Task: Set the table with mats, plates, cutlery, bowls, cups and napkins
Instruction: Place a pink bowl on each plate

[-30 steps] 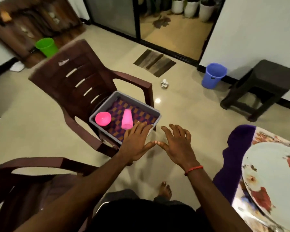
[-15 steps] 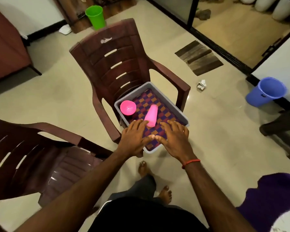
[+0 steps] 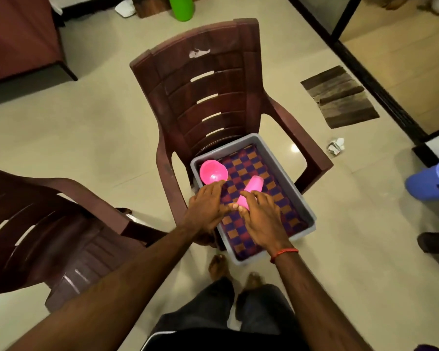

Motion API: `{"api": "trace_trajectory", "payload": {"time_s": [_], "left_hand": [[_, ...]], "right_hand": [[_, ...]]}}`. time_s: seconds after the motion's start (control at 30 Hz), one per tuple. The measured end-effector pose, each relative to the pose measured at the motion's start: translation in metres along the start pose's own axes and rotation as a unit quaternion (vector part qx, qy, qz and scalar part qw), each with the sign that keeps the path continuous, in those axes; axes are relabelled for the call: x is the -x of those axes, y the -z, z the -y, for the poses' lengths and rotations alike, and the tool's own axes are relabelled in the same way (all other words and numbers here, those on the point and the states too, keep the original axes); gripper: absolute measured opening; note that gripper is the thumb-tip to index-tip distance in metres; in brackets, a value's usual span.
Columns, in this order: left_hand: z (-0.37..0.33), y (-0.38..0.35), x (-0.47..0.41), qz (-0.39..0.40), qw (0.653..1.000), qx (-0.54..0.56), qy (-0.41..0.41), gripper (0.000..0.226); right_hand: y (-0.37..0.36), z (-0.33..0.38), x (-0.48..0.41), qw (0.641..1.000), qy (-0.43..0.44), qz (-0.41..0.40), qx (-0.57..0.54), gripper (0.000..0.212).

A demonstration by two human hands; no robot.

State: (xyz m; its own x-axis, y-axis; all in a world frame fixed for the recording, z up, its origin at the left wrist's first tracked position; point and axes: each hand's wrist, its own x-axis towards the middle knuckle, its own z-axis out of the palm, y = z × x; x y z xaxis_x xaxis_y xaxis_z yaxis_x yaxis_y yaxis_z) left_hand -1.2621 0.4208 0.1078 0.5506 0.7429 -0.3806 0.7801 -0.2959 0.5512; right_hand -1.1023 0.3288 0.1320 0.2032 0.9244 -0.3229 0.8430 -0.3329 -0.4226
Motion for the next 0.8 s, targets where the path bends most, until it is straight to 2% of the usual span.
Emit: {"api": "trace_trajectory", "payload": {"time_s": [0.2, 0.43, 0.57, 0.67, 0.73, 0.8], "left_hand": [[0.036, -0.005, -0.046, 0.015, 0.998, 0.004, 0.059, 0.093], [0.072, -0.021, -0.112, -0.007, 0.991, 0.045, 0.125, 0.088], [0.094, -0.032, -0.152, -0.019, 0.984, 0.079, 0.161, 0.092], [0.114, -0.041, -0.179, -0.044, 0.979, 0.094, 0.178, 0.098], [0.121, -0.041, -0.191, -0.052, 0.977, 0.102, 0.181, 0.096], [0.13, -0.045, -0.202, -0.05, 0.976, 0.108, 0.179, 0.093]], "right_hand": [[-0.022, 0.001, -0.062, 0.995, -0.028, 0.043, -0.091, 0.046], [-0.071, -0.011, -0.147, 0.978, -0.079, 0.062, -0.182, 0.058], [-0.105, -0.027, -0.191, 0.968, -0.132, 0.078, -0.196, 0.05], [-0.127, -0.037, -0.222, 0.961, -0.159, 0.1, -0.205, 0.055], [-0.137, -0.042, -0.238, 0.957, -0.166, 0.114, -0.207, 0.056], [-0.149, -0.046, -0.251, 0.955, -0.157, 0.133, -0.216, 0.048]]}}
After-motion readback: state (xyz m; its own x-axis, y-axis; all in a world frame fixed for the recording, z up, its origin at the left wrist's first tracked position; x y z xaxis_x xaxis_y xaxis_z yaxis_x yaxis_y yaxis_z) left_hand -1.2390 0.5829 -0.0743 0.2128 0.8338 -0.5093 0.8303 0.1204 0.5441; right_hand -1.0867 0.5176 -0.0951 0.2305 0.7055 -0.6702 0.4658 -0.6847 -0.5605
